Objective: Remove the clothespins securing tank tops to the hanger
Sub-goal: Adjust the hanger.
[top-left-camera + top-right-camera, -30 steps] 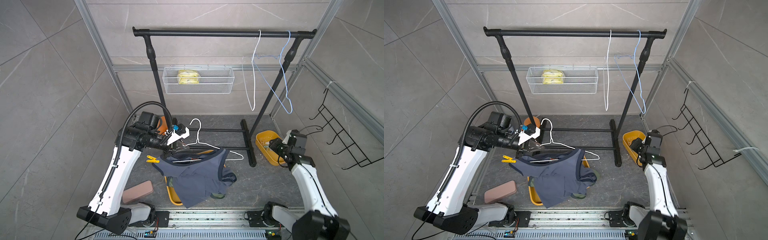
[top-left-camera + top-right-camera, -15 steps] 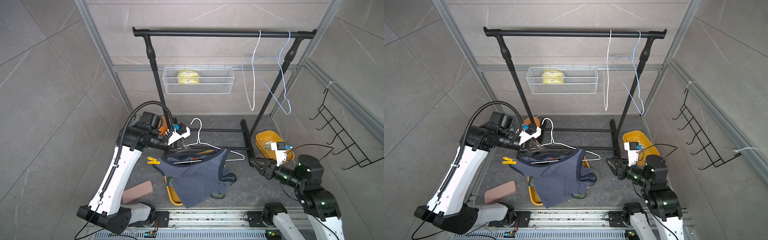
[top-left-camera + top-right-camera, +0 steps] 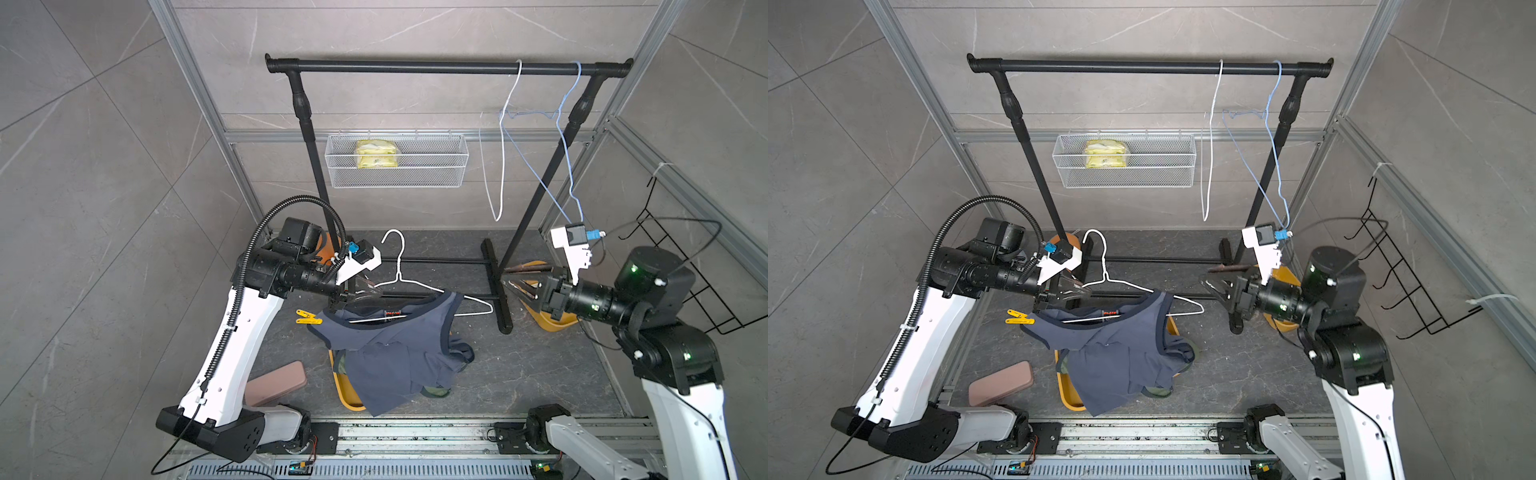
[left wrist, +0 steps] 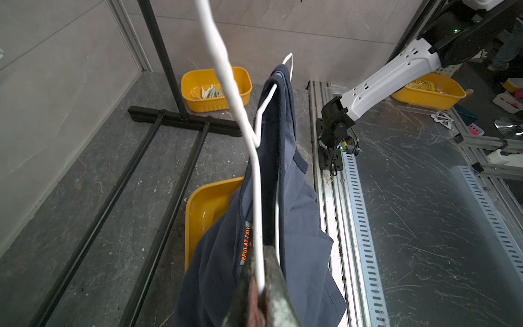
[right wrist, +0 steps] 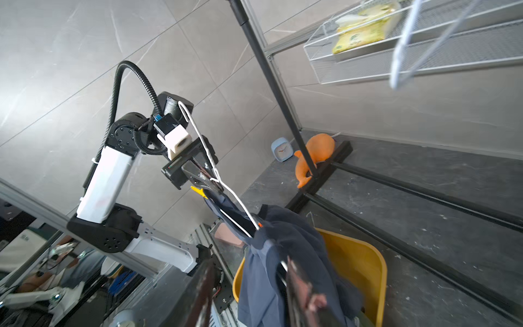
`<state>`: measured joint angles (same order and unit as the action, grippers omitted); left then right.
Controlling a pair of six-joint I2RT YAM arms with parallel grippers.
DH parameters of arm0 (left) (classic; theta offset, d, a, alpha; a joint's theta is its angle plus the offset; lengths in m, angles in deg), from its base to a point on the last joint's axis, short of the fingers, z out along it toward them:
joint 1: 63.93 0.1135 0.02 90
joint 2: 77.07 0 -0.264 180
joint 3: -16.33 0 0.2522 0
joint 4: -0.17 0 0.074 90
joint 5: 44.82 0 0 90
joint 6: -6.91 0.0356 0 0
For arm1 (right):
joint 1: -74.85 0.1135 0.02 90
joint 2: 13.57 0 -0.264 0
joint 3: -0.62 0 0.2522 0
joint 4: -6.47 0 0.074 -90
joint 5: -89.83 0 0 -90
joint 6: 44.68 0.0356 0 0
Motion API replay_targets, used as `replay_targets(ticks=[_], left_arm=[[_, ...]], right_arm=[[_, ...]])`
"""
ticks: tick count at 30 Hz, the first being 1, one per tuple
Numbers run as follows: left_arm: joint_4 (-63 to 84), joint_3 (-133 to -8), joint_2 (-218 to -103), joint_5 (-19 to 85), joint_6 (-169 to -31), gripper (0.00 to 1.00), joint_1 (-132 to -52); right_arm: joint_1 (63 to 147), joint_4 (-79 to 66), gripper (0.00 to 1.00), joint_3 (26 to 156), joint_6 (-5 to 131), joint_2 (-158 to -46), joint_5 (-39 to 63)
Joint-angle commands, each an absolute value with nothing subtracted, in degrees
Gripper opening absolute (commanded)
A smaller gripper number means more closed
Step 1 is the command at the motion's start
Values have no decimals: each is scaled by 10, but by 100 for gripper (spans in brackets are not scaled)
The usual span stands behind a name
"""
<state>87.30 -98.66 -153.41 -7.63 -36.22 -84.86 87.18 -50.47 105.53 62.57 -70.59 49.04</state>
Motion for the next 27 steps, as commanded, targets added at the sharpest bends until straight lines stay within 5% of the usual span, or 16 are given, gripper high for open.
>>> replay_targets(ticks=[1, 6, 11, 27], left_arm=[[881, -1009, -1539, -113, -371, 0, -851], [889, -1019, -1535, -111, -366, 0, -851], [910, -1031, -1532, -118, -352, 0, -851], [966, -1027, -1520, -137, -306, 0, -860]], right_arm=[[947, -525, 45, 1152, 565, -783, 441], [1092, -610, 46, 1272, 479, -878, 327], [1192, -632, 47, 1260, 432, -910, 244], [1305, -644, 50, 1234, 397, -955, 88]])
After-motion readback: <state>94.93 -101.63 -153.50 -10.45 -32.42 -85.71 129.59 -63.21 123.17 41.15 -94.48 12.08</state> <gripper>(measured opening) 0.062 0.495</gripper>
